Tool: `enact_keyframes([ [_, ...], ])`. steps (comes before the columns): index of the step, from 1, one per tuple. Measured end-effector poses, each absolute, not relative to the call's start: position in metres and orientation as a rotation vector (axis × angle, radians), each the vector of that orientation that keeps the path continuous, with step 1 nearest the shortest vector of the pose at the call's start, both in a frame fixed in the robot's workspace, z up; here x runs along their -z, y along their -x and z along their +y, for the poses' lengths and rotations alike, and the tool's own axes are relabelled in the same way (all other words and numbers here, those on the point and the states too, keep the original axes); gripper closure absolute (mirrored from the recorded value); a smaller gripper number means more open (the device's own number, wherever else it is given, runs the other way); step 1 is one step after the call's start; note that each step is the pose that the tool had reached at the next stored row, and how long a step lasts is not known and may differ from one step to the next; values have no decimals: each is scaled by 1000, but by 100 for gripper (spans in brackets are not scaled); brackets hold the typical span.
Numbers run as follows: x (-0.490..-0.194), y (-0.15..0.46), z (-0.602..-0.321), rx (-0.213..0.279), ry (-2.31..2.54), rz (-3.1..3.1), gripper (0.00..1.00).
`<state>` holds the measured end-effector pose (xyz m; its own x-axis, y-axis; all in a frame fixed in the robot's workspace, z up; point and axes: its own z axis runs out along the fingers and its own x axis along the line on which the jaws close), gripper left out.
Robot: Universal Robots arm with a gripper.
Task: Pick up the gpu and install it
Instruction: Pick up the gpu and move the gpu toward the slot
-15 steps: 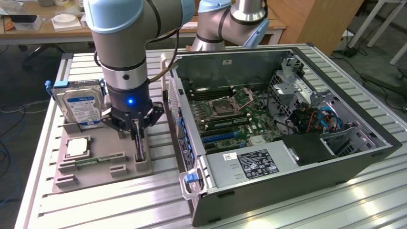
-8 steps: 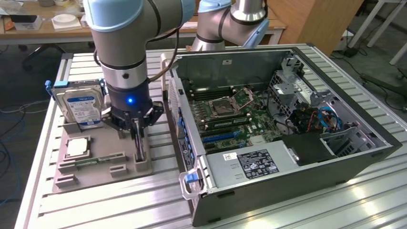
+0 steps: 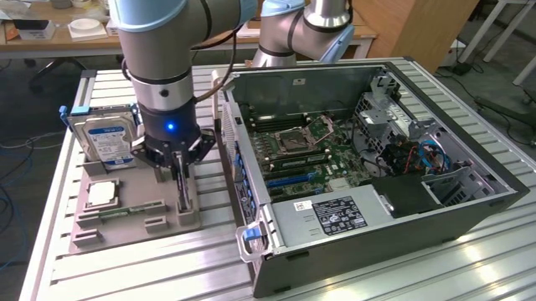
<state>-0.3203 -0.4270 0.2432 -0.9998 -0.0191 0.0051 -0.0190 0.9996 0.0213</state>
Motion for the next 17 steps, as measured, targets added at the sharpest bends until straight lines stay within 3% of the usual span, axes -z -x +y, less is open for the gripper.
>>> enact_keyframes([
  [17,-271,320,-427,33,-30,-3136,73],
])
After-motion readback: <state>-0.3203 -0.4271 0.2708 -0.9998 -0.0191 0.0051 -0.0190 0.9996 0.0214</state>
